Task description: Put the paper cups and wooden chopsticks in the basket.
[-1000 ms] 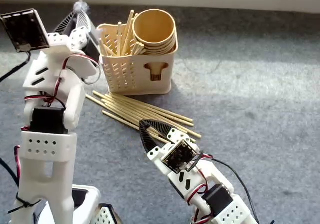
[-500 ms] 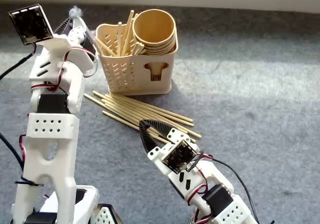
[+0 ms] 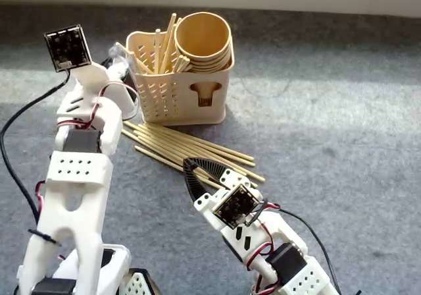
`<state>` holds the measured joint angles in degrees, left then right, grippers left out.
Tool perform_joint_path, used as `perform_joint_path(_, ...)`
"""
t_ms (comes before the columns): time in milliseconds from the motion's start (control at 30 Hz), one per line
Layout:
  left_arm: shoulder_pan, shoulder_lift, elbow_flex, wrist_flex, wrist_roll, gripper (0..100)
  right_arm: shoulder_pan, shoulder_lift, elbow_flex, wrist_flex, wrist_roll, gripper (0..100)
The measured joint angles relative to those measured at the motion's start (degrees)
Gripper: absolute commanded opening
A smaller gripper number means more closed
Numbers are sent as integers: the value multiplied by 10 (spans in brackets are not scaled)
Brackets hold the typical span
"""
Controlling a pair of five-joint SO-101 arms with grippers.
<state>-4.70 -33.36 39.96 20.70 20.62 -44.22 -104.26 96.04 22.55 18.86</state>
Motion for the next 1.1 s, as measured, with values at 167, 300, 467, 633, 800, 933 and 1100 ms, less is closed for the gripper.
perform_joint_path(167,0,-73,-6,0,0,7,0,0,0,0,0,5)
perform_joint_path(300,0,-135,-9,32,0,7,0,0,0,0,0,5)
perform_joint_path(467,0,-190,-11,101,0,7,0,0,0,0,0,5)
perform_joint_path(633,0,-218,-11,187,2,7,0,0,0,0,0,5)
perform_joint_path(800,-12,-245,-11,274,33,10,0,0,0,0,0,5)
perform_joint_path(933,-27,-250,-11,334,64,10,0,0,0,0,0,5)
perform_joint_path(1100,-31,-223,-11,418,70,7,0,0,0,0,0,5)
